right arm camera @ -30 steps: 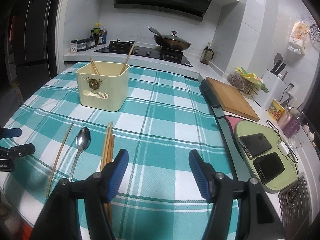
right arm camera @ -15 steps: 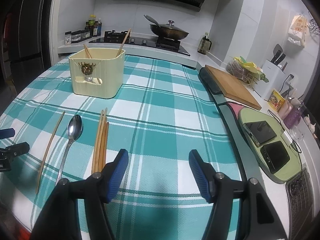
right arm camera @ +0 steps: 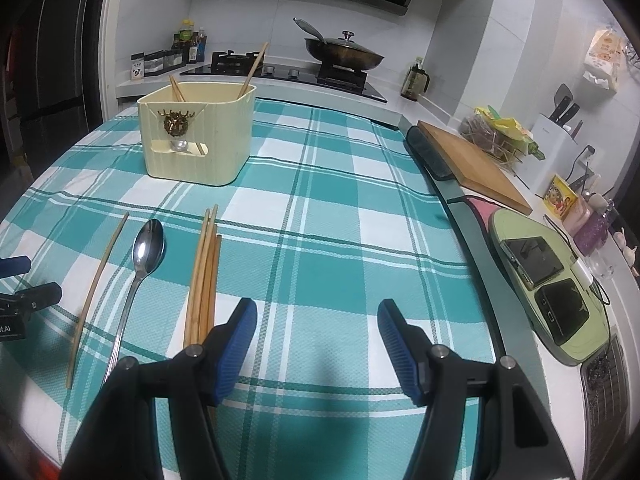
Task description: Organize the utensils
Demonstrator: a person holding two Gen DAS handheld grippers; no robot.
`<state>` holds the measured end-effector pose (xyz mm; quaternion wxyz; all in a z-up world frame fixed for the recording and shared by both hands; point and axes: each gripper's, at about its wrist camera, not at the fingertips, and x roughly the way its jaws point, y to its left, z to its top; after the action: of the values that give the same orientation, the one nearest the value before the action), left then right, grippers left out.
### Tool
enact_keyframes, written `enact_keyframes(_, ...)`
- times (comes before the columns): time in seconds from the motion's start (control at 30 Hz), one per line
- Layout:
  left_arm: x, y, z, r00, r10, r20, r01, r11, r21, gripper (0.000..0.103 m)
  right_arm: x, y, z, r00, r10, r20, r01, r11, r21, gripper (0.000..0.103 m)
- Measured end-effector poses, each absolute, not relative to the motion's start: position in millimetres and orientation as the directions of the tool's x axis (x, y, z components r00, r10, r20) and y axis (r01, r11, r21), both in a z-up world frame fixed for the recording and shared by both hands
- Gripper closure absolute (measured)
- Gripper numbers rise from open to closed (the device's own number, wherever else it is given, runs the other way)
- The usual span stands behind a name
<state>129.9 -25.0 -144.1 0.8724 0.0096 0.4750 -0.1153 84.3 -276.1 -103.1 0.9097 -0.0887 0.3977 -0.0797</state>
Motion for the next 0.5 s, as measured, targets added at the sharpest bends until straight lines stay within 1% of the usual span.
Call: enact_keyframes(0.5, 128.4, -27.3, -144.0, 0.521, -0.189, -0.832, 0.214, 0.973, -0.087, 0.014, 84.1, -274.6, -103.0, 0.671, -0.215, -0.710, 0.075, 0.972, -0.224, 0.039)
